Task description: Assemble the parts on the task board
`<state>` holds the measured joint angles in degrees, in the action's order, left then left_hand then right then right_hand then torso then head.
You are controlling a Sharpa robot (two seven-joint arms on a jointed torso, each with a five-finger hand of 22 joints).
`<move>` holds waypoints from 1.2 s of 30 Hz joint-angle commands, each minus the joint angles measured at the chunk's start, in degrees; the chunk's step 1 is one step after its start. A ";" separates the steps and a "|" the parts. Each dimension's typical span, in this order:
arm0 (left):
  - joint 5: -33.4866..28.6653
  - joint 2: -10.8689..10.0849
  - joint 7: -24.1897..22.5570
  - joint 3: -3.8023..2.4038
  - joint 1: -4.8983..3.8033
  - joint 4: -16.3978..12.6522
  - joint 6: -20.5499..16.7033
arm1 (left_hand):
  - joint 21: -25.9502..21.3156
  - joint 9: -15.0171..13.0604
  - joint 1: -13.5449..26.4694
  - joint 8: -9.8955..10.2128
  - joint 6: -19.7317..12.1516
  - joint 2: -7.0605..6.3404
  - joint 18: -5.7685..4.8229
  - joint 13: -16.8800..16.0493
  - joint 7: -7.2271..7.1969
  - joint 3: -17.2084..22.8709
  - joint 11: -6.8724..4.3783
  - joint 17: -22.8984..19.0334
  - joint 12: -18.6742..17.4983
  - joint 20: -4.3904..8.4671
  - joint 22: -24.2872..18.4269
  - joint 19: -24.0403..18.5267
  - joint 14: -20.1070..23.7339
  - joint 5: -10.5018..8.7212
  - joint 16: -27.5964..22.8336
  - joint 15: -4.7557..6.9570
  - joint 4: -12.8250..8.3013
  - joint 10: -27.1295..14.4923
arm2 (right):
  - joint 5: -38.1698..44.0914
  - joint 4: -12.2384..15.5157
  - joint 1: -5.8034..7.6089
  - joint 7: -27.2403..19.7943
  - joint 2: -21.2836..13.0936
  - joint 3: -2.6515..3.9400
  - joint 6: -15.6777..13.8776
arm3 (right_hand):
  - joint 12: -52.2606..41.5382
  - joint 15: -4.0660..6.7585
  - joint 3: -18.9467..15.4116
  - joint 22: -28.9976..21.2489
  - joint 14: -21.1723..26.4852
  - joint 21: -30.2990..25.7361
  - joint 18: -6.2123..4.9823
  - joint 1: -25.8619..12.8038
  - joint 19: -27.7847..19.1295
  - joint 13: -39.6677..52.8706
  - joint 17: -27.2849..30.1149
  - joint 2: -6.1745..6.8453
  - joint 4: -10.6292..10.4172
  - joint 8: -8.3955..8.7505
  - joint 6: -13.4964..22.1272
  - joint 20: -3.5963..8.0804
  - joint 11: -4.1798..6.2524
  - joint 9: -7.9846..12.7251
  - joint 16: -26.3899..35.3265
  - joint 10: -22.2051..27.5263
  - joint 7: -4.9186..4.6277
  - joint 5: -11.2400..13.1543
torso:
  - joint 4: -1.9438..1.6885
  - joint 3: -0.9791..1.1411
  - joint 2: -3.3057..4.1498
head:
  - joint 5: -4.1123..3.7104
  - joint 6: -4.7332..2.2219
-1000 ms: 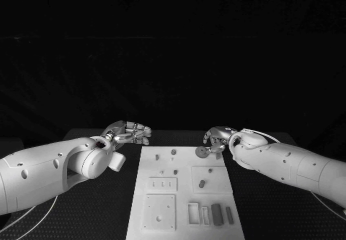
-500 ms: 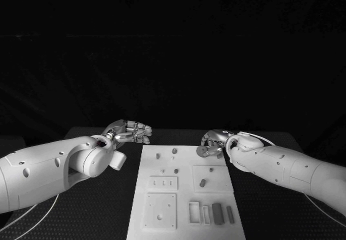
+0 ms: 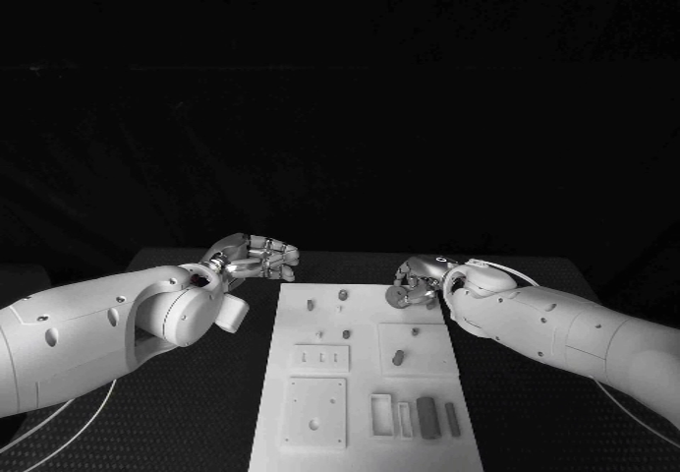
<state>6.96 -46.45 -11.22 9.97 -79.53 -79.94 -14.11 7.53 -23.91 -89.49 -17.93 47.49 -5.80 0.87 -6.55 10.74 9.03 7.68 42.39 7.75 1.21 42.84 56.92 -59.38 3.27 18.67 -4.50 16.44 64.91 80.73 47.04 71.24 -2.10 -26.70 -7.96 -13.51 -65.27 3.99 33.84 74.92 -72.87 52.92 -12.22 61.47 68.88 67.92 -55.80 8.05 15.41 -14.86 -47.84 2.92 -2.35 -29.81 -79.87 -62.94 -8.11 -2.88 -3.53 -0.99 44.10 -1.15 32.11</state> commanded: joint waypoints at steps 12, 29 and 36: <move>0.25 -0.04 -0.17 -0.04 -0.10 -0.13 1.00 | -0.31 0.09 -0.14 0.33 0.01 0.28 0.89 0.02 0.21 -0.38 -0.07 0.12 -0.33 -0.03 0.10 0.33 -0.41 0.05 -0.41 -0.04 0.08 0.52 | 2.47 -0.27 -0.56 0.26 -0.40 -0.52 4.27 | -0.30 0.41 0.46 1.17 0.19 0.45 -2.78 0.75 0.07 -0.21 0.13 -2.25 1.18 -0.42 -1.25 0.80 0.50 -0.17 -0.38 0.07 -0.26 0.16 | 0.10 0.08 -0.04 | 0.08 0.41; 0.25 0.09 -0.20 -0.04 -0.10 0.01 1.07 | -0.36 0.11 -0.16 0.34 0.00 0.32 0.89 0.03 0.21 -0.46 -0.07 0.19 -0.39 -0.03 0.12 0.32 -0.40 0.05 -0.50 -0.04 0.06 0.52 | 6.65 -0.41 -2.02 0.41 0.38 -1.26 1.27 | -0.30 0.41 0.46 1.17 0.19 0.45 -2.78 0.75 0.07 -0.21 0.13 -2.25 1.18 -0.42 -1.25 0.80 0.50 -0.17 -0.38 0.07 -0.26 0.16 | 0.01 0.09 -0.01 | -0.09 0.80; 0.25 0.02 -0.18 -0.04 -0.10 -0.03 1.07 | -0.36 0.11 -0.16 0.34 0.00 0.32 0.89 0.03 0.21 -0.47 -0.07 0.19 -0.39 -0.03 0.12 0.32 -0.40 0.05 -0.50 -0.04 0.06 0.52 | 7.66 -0.52 -2.45 0.66 0.52 -1.43 1.52 | -0.52 0.66 0.05 1.27 -0.42 0.70 -2.78 1.07 0.16 -0.19 -0.79 -0.69 1.26 -1.65 -3.39 0.89 0.71 -0.71 -0.80 -0.26 0.33 0.19 | 0.00 0.03 0.01 | -0.10 1.02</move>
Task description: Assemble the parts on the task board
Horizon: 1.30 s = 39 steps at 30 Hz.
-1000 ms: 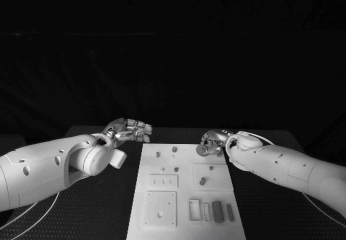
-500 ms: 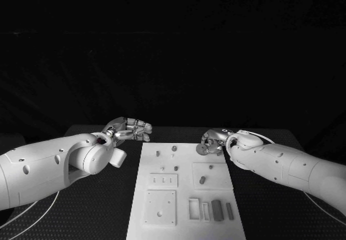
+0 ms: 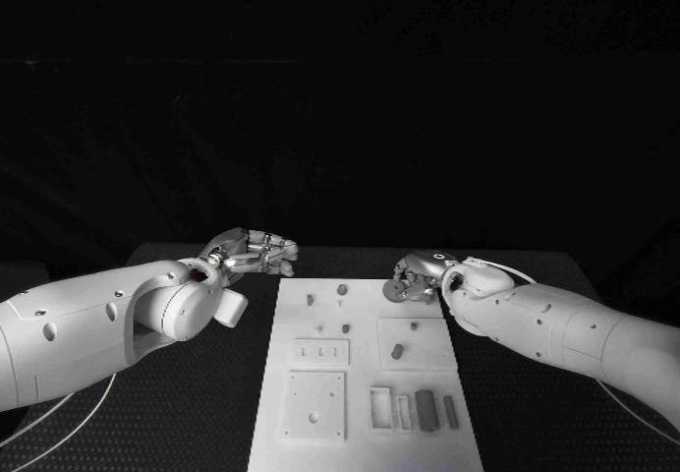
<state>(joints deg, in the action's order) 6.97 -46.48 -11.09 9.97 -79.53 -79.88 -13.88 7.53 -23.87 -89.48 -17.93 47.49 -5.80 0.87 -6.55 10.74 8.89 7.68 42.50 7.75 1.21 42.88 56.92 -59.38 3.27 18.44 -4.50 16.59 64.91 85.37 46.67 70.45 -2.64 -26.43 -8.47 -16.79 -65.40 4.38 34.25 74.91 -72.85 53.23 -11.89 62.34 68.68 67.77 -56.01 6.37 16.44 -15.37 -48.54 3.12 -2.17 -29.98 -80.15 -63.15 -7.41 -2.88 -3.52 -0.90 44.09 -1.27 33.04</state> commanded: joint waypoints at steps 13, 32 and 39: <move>0.23 -0.08 -0.31 -0.04 -0.10 -0.23 0.76 | -0.38 0.07 -0.21 0.34 0.00 0.36 0.89 0.03 0.21 -0.33 -0.07 0.11 -0.41 -0.02 0.10 0.33 -0.41 0.06 -0.30 -0.04 -0.10 0.53 | 3.27 0.73 -1.68 0.98 -0.04 -1.02 5.68 | -0.18 2.14 -0.61 1.13 -0.91 0.99 -3.11 -1.66 0.41 -0.65 -0.51 -2.92 -0.65 -3.60 -7.50 0.52 2.60 -1.77 -0.54 -1.07 1.48 0.17 | 0.05 -0.06 -0.06 | -0.04 0.21; 0.23 -0.50 -0.38 -0.03 -0.10 -0.37 0.58 | -0.42 0.07 -0.36 0.34 0.02 0.37 0.91 0.02 0.20 -0.34 -0.08 0.16 -0.44 -0.01 0.11 0.33 -0.43 0.07 -0.36 -0.03 -0.15 0.55 | 5.13 7.70 0.33 6.86 -2.81 -0.88 -4.20 | -0.88 2.34 -0.93 1.10 -1.96 1.56 -3.11 -2.92 0.83 -0.30 -1.57 -2.09 -0.37 -3.41 -7.47 0.87 2.78 -2.01 -1.10 -2.56 1.63 0.17 | 0.05 -0.03 -0.11 | -0.10 -0.02; 0.23 -0.55 -0.40 -0.03 -0.10 -0.44 0.52 | -0.43 0.08 -0.41 0.34 0.03 0.38 0.90 0.02 0.20 -0.36 -0.08 0.19 -0.45 -0.01 0.12 0.33 -0.43 0.06 -0.39 -0.03 -0.16 0.56 | 7.60 12.22 1.27 8.94 -3.79 -0.73 -6.47 | -1.14 2.38 -0.73 1.05 -2.20 1.66 -3.11 -3.05 0.98 -0.13 -1.78 -1.68 -0.59 -3.45 -7.67 1.02 2.84 -2.10 -1.21 -3.06 1.69 0.17 | 0.06 -0.01 -0.07 | -0.41 -0.16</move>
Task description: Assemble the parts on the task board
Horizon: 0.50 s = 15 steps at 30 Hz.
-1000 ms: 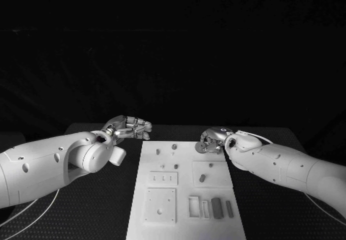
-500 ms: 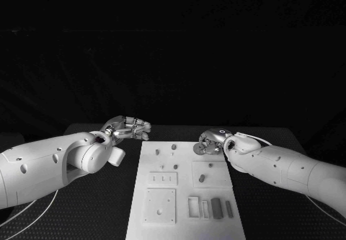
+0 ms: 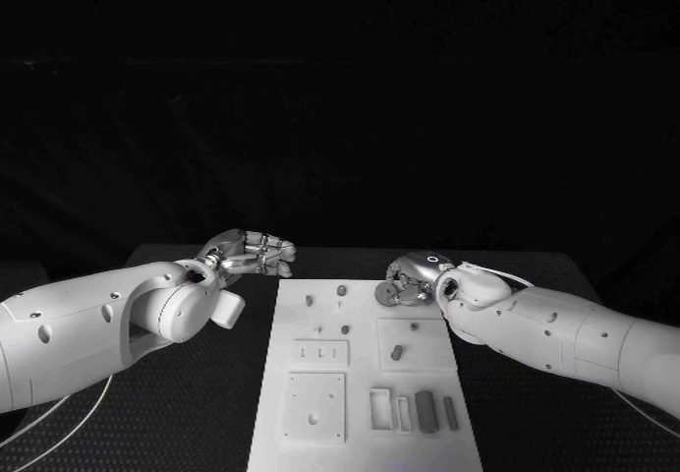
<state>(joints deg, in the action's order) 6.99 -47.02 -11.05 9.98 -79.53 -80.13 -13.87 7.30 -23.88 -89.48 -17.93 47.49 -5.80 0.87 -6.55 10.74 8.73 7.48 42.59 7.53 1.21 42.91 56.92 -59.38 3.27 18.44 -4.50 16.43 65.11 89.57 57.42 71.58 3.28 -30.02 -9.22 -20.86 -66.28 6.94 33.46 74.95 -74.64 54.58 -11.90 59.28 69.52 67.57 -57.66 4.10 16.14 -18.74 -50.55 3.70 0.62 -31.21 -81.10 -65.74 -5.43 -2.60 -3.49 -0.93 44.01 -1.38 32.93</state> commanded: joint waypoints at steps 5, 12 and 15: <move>0.21 -0.07 -0.48 -0.04 -0.10 -0.16 0.34 | -0.22 0.09 -0.44 0.34 0.03 0.37 0.90 0.02 0.19 -0.21 0.12 0.12 -0.24 -0.02 0.09 0.34 -0.44 0.06 -0.41 -0.03 0.01 0.37 | 5.88 4.16 0.24 4.25 -0.18 0.03 -4.44 | -0.38 -0.14 0.24 0.99 -0.55 0.45 -3.10 -0.04 0.36 0.13 -0.22 0.91 -0.44 -0.12 -5.83 0.56 0.10 -0.95 -0.35 -0.84 -0.23 -0.11 | -0.02 0.03 0.04 | -0.26 -0.33; 0.21 -0.20 -0.52 -0.04 -0.10 -0.25 0.14 | -0.25 0.10 -0.50 0.35 0.02 0.34 0.90 0.02 0.20 -0.24 0.12 0.15 -0.27 -0.02 0.10 0.32 -0.44 0.06 -0.45 -0.04 0.00 0.38 | 8.66 5.83 0.24 5.37 0.56 0.03 -5.60 | -0.52 -0.08 0.45 0.97 -0.68 0.68 -3.10 -0.26 0.73 0.14 -0.13 1.48 -0.83 -0.15 -6.07 0.70 0.17 -1.06 -0.40 -1.46 -0.16 -0.11 | -0.09 0.03 0.04 | -0.18 -0.41; 0.21 -0.14 -0.55 -0.04 -0.10 -0.27 0.17 | -0.26 0.11 -0.52 0.36 0.01 0.33 0.90 0.02 0.20 -0.25 0.12 0.16 -0.28 -0.03 0.10 0.32 -0.44 0.06 -0.47 -0.05 0.00 0.38 | 9.57 6.75 0.23 5.89 1.13 0.02 -6.08 | -0.55 -0.06 0.53 0.96 -0.73 0.72 -3.10 -0.29 0.80 0.15 -0.15 1.61 -0.94 -0.15 -6.11 0.75 0.19 -1.08 -0.43 -1.62 -0.14 -0.11 | -0.13 -0.04 0.04 | -0.08 -0.43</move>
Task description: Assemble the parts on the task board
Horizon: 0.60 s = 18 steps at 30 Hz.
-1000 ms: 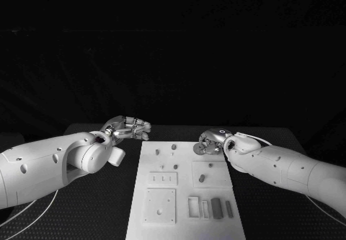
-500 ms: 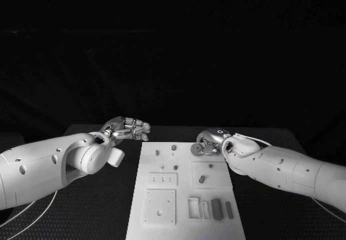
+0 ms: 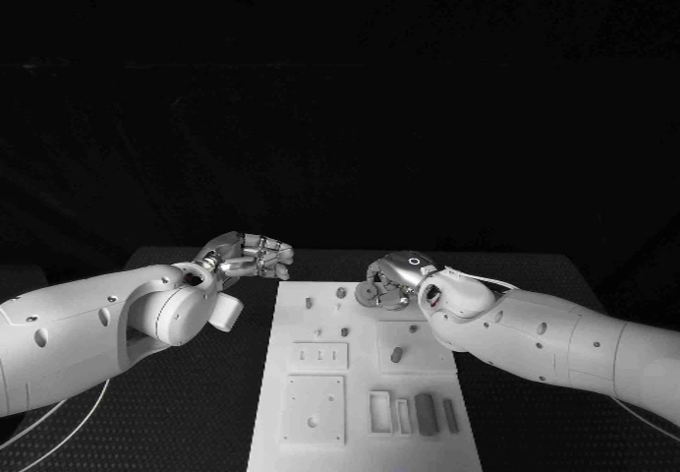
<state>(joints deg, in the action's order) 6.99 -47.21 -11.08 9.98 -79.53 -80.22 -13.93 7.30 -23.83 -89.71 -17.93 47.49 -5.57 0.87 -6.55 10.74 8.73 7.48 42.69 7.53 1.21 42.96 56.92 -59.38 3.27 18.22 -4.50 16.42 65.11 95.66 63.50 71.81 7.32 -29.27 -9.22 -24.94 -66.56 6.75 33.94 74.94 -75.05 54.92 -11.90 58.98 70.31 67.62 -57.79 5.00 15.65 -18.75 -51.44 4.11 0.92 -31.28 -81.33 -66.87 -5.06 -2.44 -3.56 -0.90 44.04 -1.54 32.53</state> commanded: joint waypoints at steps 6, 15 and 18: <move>0.21 0.16 -0.52 -0.04 -0.10 -0.15 0.30 | -0.28 0.06 -0.31 0.37 0.00 0.12 0.89 0.01 0.21 -0.27 0.12 0.08 -0.29 -0.03 0.06 0.32 -0.44 0.06 -0.27 -0.05 0.02 0.40 | 5.63 1.14 -0.02 4.11 2.79 -0.03 -2.58 | -0.29 0.16 0.18 0.94 -0.44 0.46 -3.10 -0.04 0.16 0.07 -0.08 1.12 -0.64 -0.11 -5.29 0.42 -0.08 -1.06 -0.26 -0.76 -0.47 -0.28 | -0.08 -0.04 0.03 | 0.13 -0.09; 0.21 0.53 -0.53 -0.04 -0.10 0.07 0.51 | -0.30 0.06 -0.32 0.37 0.01 0.13 0.88 0.01 0.21 -0.30 0.12 0.11 -0.30 -0.04 0.07 0.32 -0.44 0.06 -0.31 -0.06 0.04 0.41 | 6.30 0.08 -0.70 5.14 5.37 -0.50 -1.90 | -0.18 0.19 0.43 0.90 -0.39 0.54 -3.10 -0.13 0.38 -0.04 0.23 1.54 -1.08 -0.06 -5.35 0.51 -0.05 -1.11 -0.22 -0.96 -0.44 -0.28 | -0.28 -0.14 0.05 | 0.04 -0.12; 0.21 0.57 -0.55 -0.04 -0.10 0.14 0.49 | -0.31 0.07 -0.33 0.37 0.00 0.14 0.88 0.01 0.21 -0.31 0.12 0.12 -0.31 -0.04 0.07 0.32 -0.44 0.06 -0.32 -0.06 0.05 0.42 | 6.31 -0.18 -0.94 5.20 6.07 -0.71 -1.47 | -0.13 0.20 0.52 0.89 -0.38 0.55 -3.10 -0.04 0.41 -0.08 0.28 1.59 -1.09 -0.02 -5.33 0.54 -0.04 -1.12 -0.21 -0.97 -0.44 -0.28 | -0.20 -0.14 0.07 | 0.11 -0.10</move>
<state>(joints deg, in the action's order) 7.00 -46.78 -11.09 9.97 -79.53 -80.07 -13.90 7.30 -23.83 -89.71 -17.93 47.49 -5.57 0.87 -6.55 10.74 8.73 7.48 42.73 7.53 1.21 42.95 56.92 -59.38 3.27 18.22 -4.50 16.43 65.11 100.43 63.44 70.96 11.39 -23.51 -9.91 -26.60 -66.55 6.80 34.33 74.93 -75.39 55.13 -11.89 58.77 70.64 67.58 -57.58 6.14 14.91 -18.73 -52.05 4.23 0.82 -32.43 -81.32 -67.39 -4.91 -2.43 -3.78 -1.00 44.10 -1.51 32.36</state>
